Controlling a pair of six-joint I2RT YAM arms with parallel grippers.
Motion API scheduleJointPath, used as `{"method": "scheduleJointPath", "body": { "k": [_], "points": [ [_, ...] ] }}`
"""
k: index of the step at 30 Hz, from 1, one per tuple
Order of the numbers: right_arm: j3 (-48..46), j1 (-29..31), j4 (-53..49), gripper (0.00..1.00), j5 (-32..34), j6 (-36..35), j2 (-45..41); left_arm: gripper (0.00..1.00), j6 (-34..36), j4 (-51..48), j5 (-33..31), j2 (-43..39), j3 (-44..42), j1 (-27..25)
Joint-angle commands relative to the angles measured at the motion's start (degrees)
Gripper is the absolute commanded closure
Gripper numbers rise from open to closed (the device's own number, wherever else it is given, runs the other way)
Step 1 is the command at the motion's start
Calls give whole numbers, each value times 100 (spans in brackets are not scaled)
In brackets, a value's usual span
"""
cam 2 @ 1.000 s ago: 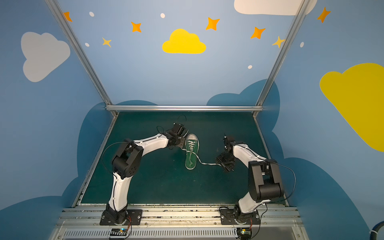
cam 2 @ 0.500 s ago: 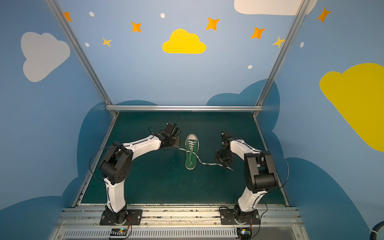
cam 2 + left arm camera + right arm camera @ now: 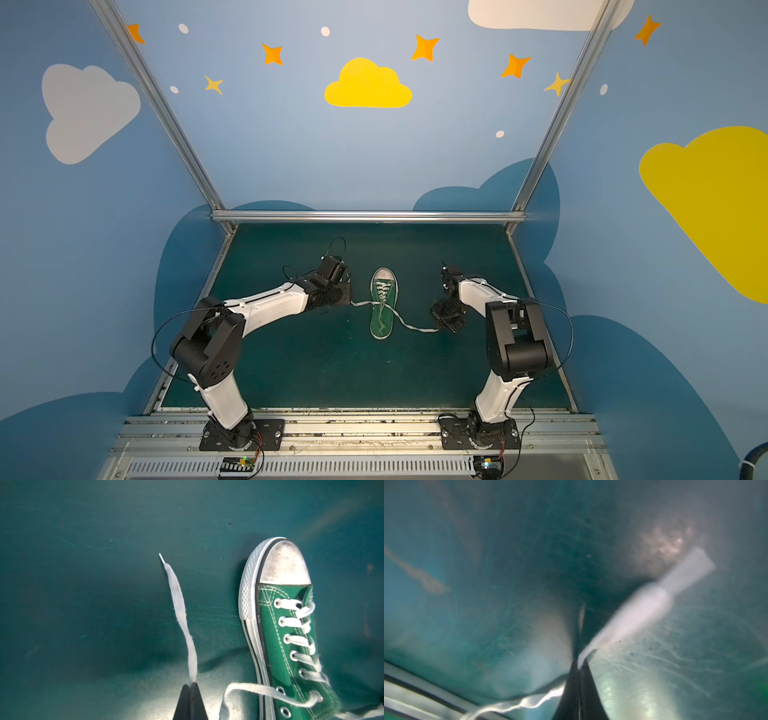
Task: Tie the shoes
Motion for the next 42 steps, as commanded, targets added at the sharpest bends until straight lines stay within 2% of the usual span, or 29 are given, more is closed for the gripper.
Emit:
{"method": "scheduleJointPath", "body": {
  "k": [1,5,10,19,23,26,33,38,42],
  "points": [
    [111,44,10,100,3,-190,-150,96,-230,-7,105,-281,-211,-11],
    [427,137,-73,100,82,-673,-403,96,-372,56,200,-465,-511,-16],
    [975,451,2,100,213,-1738,-670,95,-550,165,298,-671,-812,-20],
    [1568,1151,1385,100,-1042,-4084,-717,95,-825,303,611,-696,-1089,-20],
    [1657,1421,2078,100,-1935,-4900,-572,95,-884,242,616,-735,-1091,-31],
    [1877,1586,2327,100,-2360,-5303,-340,94,-914,207,558,-813,-1134,-37],
    [2682,1963,2325,100,-2887,-5652,529,94,-992,187,467,-941,-1255,-46],
    [3444,2003,1871,100,-3086,-5504,1365,94,-1020,205,434,-1063,-1387,-55],
    [3769,2105,1844,100,-3160,-5468,1710,94,-1028,204,392,-1152,-1475,-55]
  ]
}}
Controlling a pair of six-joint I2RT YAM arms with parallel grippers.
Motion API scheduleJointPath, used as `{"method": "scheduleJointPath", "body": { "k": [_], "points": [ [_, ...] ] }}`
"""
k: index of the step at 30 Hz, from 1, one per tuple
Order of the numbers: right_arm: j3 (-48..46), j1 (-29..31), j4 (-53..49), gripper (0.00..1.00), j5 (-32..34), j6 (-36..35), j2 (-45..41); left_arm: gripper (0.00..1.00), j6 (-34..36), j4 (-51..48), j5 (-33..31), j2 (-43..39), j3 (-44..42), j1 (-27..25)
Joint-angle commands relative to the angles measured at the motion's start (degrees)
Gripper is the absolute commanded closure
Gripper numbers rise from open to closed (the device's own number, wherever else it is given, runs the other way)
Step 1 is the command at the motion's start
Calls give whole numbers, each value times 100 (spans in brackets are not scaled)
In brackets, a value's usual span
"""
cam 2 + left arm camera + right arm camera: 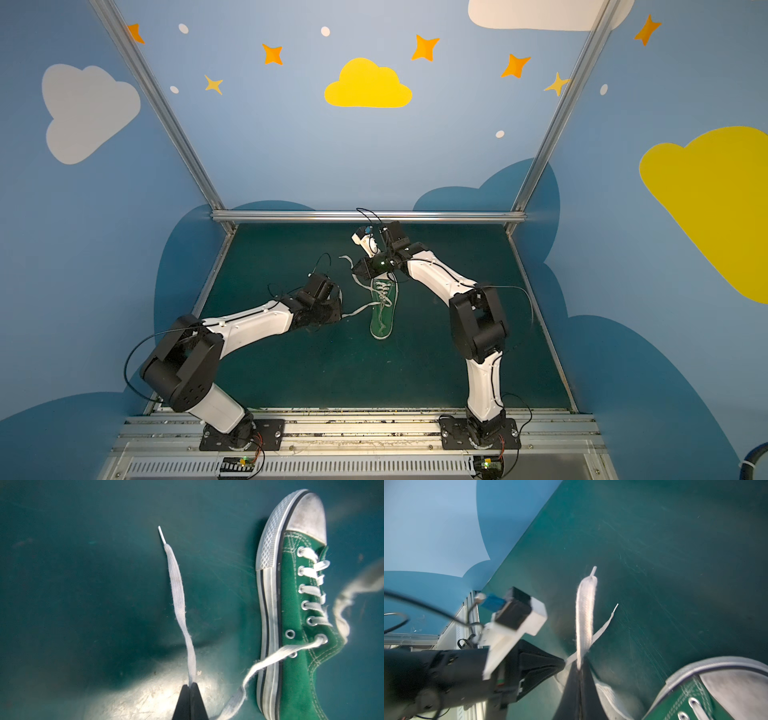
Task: Tie the shoes
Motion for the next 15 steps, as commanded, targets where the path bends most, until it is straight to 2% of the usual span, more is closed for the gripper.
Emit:
{"method": "scheduleJointPath", "body": {
  "k": [1,9,10,15],
  "points": [
    [302,99,-144,100,-180,-70,174,94,-41,-27,-93,-213,-101,-22],
    [943,156,-643,100,13,21,925,94,-97,54,-105,-298,-204,-27],
    [1064,159,-784,94,24,16,1009,94,-98,59,-105,-297,-204,-22],
    [1402,150,-1326,40,216,152,1074,94,-122,59,-139,-326,-213,-16]
  ]
}}
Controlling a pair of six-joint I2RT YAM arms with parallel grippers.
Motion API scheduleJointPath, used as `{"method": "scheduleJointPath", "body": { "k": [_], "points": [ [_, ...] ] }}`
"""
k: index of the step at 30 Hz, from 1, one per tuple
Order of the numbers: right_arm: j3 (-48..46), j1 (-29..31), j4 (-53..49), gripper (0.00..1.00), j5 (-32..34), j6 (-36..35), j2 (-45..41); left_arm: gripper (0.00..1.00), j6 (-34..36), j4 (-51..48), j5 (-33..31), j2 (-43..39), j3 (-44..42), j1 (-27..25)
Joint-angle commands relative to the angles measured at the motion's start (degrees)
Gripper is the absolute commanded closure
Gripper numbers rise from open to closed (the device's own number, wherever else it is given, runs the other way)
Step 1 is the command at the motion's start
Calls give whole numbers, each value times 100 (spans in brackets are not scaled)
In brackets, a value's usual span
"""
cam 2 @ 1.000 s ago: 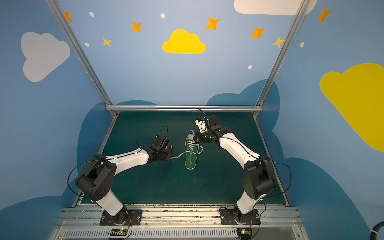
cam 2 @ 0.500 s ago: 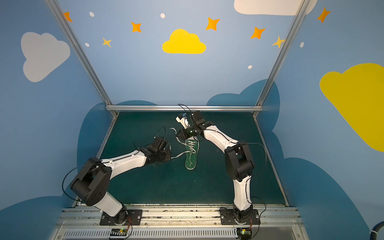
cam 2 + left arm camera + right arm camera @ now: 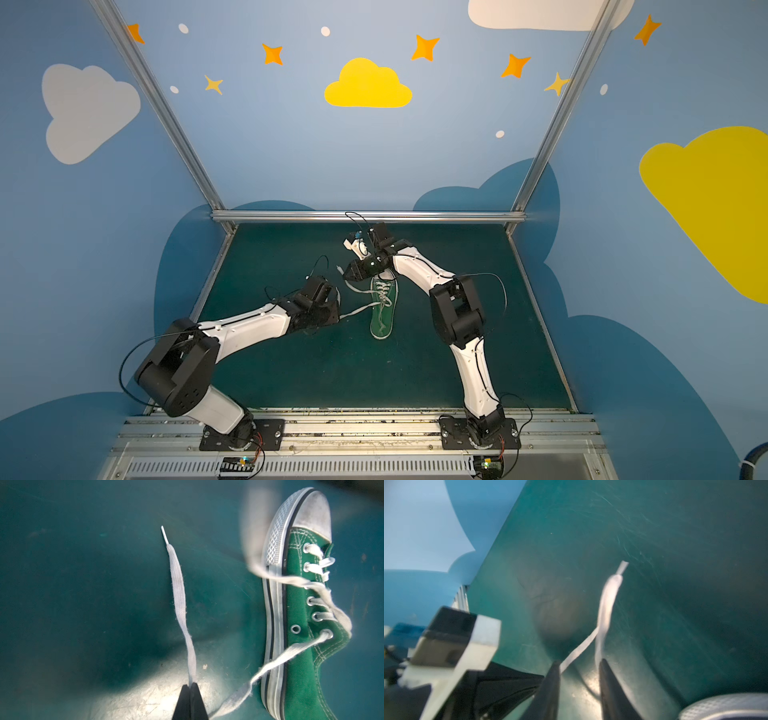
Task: Tie the shoes
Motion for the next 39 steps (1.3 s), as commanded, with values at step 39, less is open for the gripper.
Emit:
{"method": "scheduleJointPath", "body": {
  "k": [39],
  "points": [
    [-5157,-3635,-203,31,494,604,-5753,90,4275,-2091,1710,3633,6099,-1391]
  ]
}}
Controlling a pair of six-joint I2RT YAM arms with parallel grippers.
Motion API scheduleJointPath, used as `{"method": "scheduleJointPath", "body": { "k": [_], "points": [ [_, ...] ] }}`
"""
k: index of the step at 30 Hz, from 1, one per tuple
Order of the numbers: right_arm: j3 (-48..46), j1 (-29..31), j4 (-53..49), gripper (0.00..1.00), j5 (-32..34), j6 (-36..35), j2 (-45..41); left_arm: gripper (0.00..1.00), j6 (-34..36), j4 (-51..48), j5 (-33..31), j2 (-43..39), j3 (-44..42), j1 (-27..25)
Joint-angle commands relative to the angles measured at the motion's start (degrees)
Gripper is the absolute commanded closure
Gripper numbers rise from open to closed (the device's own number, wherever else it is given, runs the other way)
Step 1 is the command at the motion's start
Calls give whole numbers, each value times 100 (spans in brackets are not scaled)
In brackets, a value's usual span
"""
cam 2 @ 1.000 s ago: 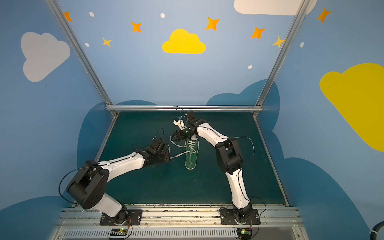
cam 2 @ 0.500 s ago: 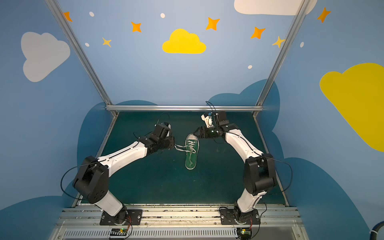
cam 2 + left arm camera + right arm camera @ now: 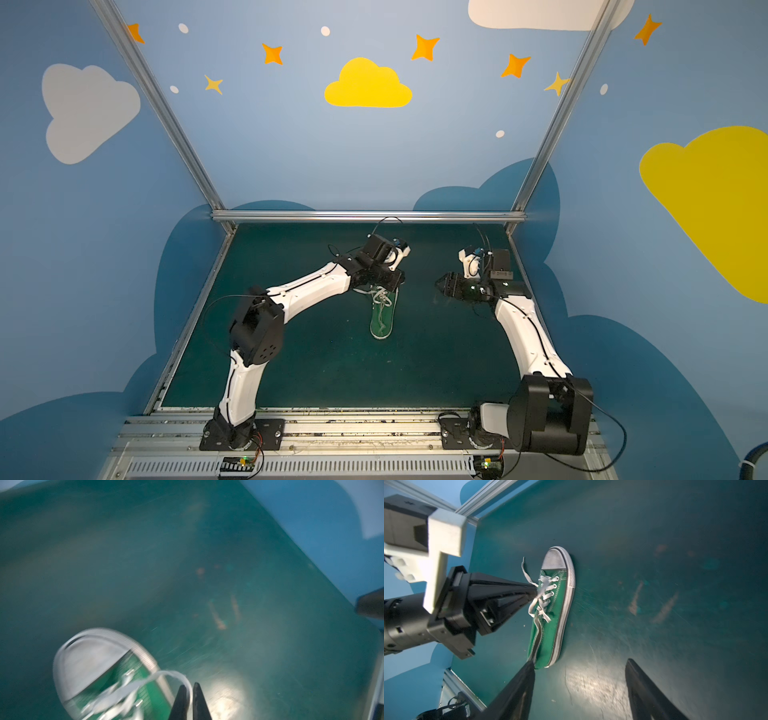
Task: Tie the shoes
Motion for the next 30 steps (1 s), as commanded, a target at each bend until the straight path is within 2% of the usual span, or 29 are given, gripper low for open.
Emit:
{"method": "scheduleJointPath", "body": {
  "k": [1,4,8,11,14,17,22,27,30],
  "points": [
    [-265,-281,-2,31,-115,-95,-344,90,981,-955,407,410,620,-297],
    [-436,-438,196,31,-188,-67,-524,90,1190,-1338,271,672,942,-438],
    [-607,-469,599,31,-267,174,-600,88,1118,-1515,2,746,1033,-432],
    [-712,-468,876,31,-403,121,-579,74,1049,-1559,-239,735,1059,-416],
    [-766,-463,1040,31,-405,133,-468,70,960,-1473,-145,581,990,-409],
    [-732,-466,1054,30,-259,432,-210,64,701,-990,-116,222,561,-358],
    [-437,-285,821,30,-499,682,520,54,-4,-541,89,-278,-131,-20],
    [107,286,509,32,-438,536,1296,42,-543,22,478,-856,-1194,563],
    [628,715,38,36,87,279,1767,41,-732,362,473,-1276,-1891,890]
  ]
}}
